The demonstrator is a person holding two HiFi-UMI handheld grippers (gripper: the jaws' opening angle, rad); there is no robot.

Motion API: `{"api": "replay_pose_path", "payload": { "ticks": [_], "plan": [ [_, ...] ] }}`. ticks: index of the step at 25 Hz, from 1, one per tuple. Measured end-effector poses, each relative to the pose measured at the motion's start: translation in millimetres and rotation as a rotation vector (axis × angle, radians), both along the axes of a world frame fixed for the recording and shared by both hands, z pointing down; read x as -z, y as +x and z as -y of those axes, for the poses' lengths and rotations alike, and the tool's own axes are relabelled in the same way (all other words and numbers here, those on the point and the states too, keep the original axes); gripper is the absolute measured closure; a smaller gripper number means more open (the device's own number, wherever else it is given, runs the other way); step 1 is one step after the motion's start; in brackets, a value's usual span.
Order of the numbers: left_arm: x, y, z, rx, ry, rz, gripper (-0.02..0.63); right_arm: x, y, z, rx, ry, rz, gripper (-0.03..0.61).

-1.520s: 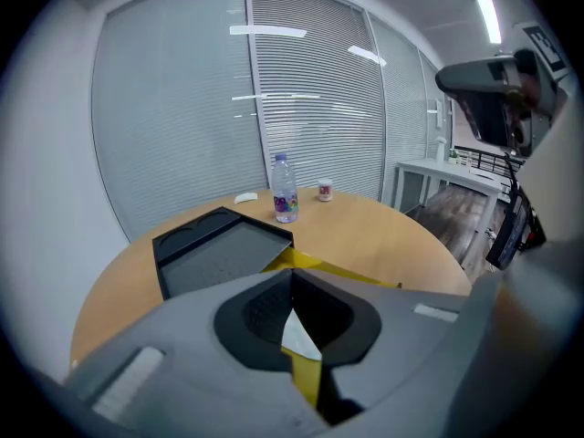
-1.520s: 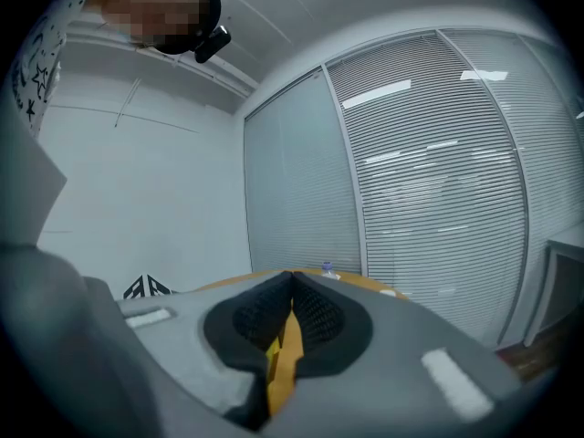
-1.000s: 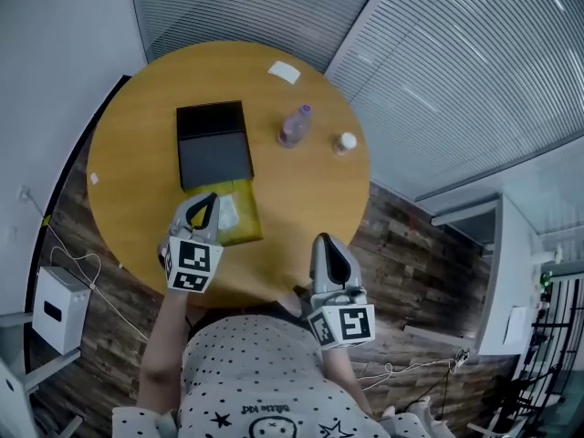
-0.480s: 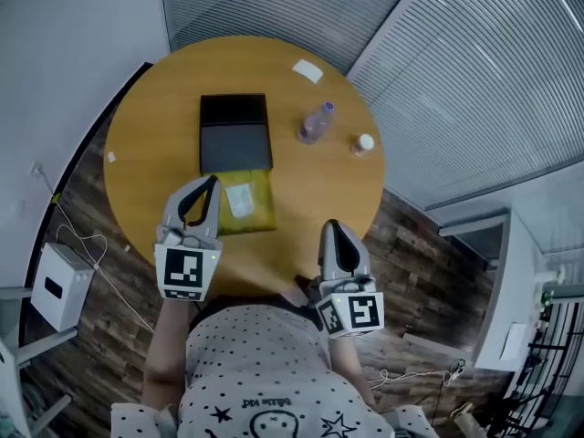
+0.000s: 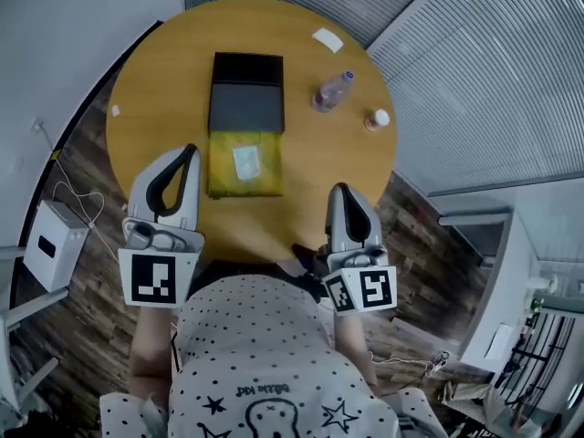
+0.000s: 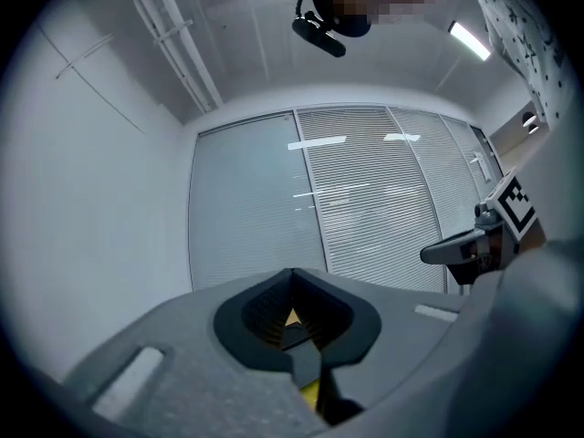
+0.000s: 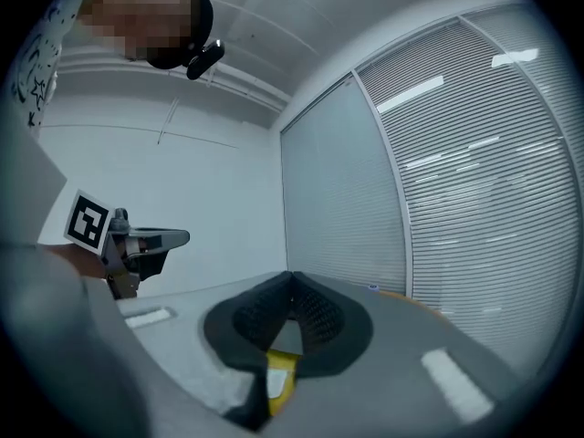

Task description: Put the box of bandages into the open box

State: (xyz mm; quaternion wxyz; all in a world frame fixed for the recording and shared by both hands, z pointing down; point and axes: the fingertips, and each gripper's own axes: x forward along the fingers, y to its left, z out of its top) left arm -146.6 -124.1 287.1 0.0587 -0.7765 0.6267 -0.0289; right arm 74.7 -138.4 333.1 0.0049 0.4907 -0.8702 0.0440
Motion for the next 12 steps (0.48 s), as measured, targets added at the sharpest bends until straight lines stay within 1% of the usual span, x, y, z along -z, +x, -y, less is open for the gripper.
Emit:
{"api": "replay_pose_path", "payload": {
  "ticks": [5,9,12],
  "plan": [
    [10.9,-12.8,-21.5,0.050,0.008,0.017,0.604,4.3,3.6,0.1,0.007,-0.003,-0.009,0.575],
    [16.2,-19.3,-33.6,0.081,0.011,0.010,0.604,9.9,7.5,1.3,0.007,-0.003,-0.011,0.575],
    [21.4,-24.6,-40.2,0.100,0.033,0.022,0.604,13.0,8.9,1.7,0.009,-0.006,-0.013,0.575]
  ]
}}
